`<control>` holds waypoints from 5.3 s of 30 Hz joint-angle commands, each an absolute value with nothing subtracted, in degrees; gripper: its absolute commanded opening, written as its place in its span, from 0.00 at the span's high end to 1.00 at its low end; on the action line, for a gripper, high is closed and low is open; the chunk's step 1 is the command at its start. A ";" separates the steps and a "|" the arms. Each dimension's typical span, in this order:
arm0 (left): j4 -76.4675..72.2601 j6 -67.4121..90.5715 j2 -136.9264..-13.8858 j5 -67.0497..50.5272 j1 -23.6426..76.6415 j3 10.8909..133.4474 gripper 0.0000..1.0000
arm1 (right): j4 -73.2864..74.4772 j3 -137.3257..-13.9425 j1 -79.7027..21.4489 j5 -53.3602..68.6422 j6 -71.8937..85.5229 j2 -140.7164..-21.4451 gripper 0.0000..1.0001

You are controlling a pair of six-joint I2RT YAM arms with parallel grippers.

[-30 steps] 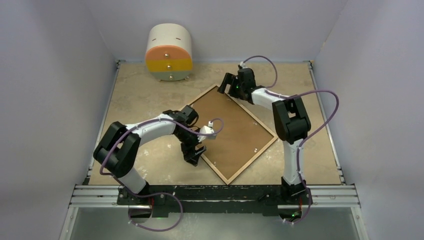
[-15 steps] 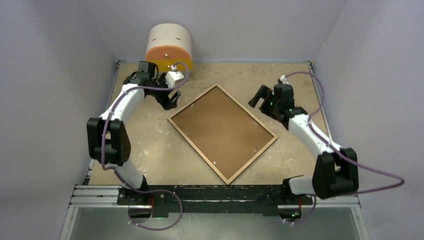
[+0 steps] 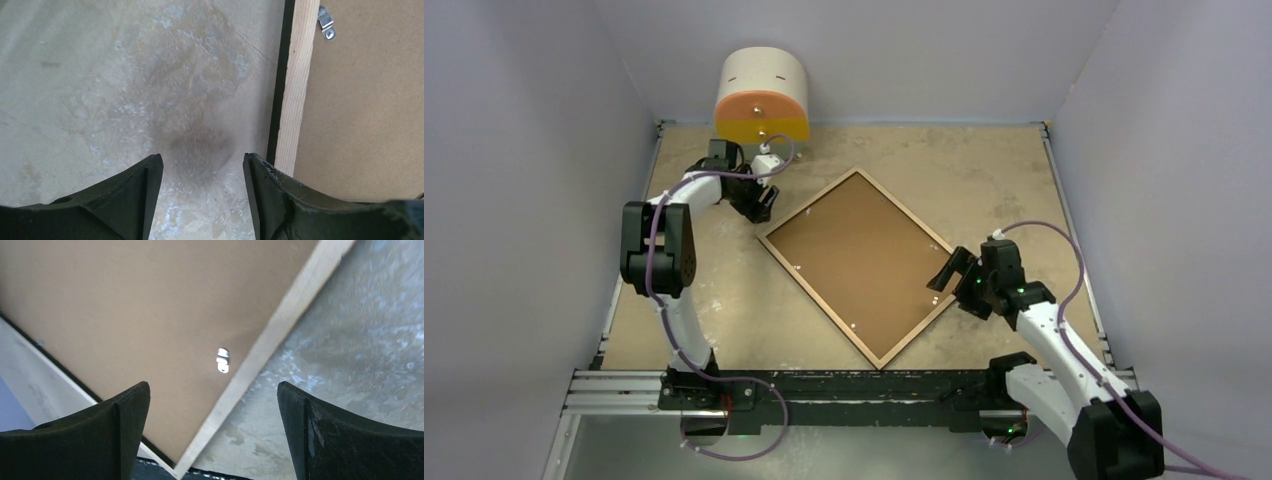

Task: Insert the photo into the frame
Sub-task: Adjust the photo frame at the center of the board, then install the photo frame at the center of the board, then adjust the photo frame at the center of the board.

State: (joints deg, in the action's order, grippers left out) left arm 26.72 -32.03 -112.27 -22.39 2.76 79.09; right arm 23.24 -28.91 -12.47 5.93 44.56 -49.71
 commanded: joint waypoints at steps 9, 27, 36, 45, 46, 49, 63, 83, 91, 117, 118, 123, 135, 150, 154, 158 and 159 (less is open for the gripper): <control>29.24 -37.75 -107.35 -24.94 6.13 68.49 0.36 | 6.99 -27.16 -11.84 8.50 47.26 -65.42 0.01; 55.04 -56.85 -89.27 -36.45 9.55 59.99 0.37 | 6.05 -50.41 -9.40 -3.14 40.15 -77.96 0.10; 50.83 -46.36 -101.07 -47.96 2.56 63.56 0.52 | -8.63 -51.33 -26.18 10.20 43.00 -83.19 0.22; 49.64 -44.21 -108.69 -51.43 0.26 63.99 0.65 | -24.23 -57.14 -38.92 28.67 41.21 -96.98 0.33; 49.36 -44.09 -108.79 -51.30 0.26 63.92 0.67 | -24.47 -58.15 -39.88 29.30 41.02 -98.57 0.36; 48.67 -43.95 -109.19 -50.37 0.15 63.74 0.70 | -25.45 -60.91 -42.88 30.66 40.80 -103.57 0.39; 45.86 -42.41 -109.25 -47.33 0.00 62.31 0.80 | -25.31 -69.20 -49.81 31.04 39.11 -116.40 0.46; 45.62 -42.73 -108.37 -45.89 0.00 62.49 0.83 | -25.93 -71.15 -50.76 30.38 37.70 -121.33 0.51; 45.70 -42.78 -108.11 -45.40 0.00 62.65 0.84 | -26.04 -72.04 -50.87 31.67 38.07 -122.84 0.54; 48.23 -43.96 -106.73 -44.00 -1.27 65.65 0.85 | -19.89 -74.35 -44.73 30.88 36.83 -115.85 0.42; 48.56 -44.14 -106.63 -43.62 -1.75 66.36 0.85 | -19.65 -73.28 -43.28 29.56 36.79 -113.95 0.39; 50.05 -45.77 -104.85 -40.42 -3.03 68.94 0.80 | -18.34 -63.33 -34.45 20.50 39.40 -100.74 0.23; 43.65 -48.60 -96.86 -29.50 3.82 54.61 0.75 | -0.82 -37.18 -8.91 -5.99 42.38 -74.75 0.06; 42.88 -46.32 -91.94 -24.88 18.77 49.89 0.74 | -10.58 -45.66 -8.21 10.60 41.18 -94.35 0.09; 42.95 -42.97 -93.54 -26.27 26.73 52.38 0.70 | -7.44 -58.22 -13.15 11.92 39.45 -102.58 0.07; 45.83 -41.79 -93.98 -28.37 33.84 55.80 0.44 | -2.84 -70.95 -15.45 12.80 36.80 -108.93 0.01; 47.22 -42.47 -93.40 -29.30 34.15 56.85 0.33 | -0.69 -74.07 -15.47 11.73 35.46 -109.45 0.01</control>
State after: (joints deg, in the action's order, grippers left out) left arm 49.98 -43.31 -92.55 -20.56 28.93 52.66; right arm -8.36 -63.64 -10.61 3.68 36.75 -107.68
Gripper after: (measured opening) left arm 0.481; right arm 0.978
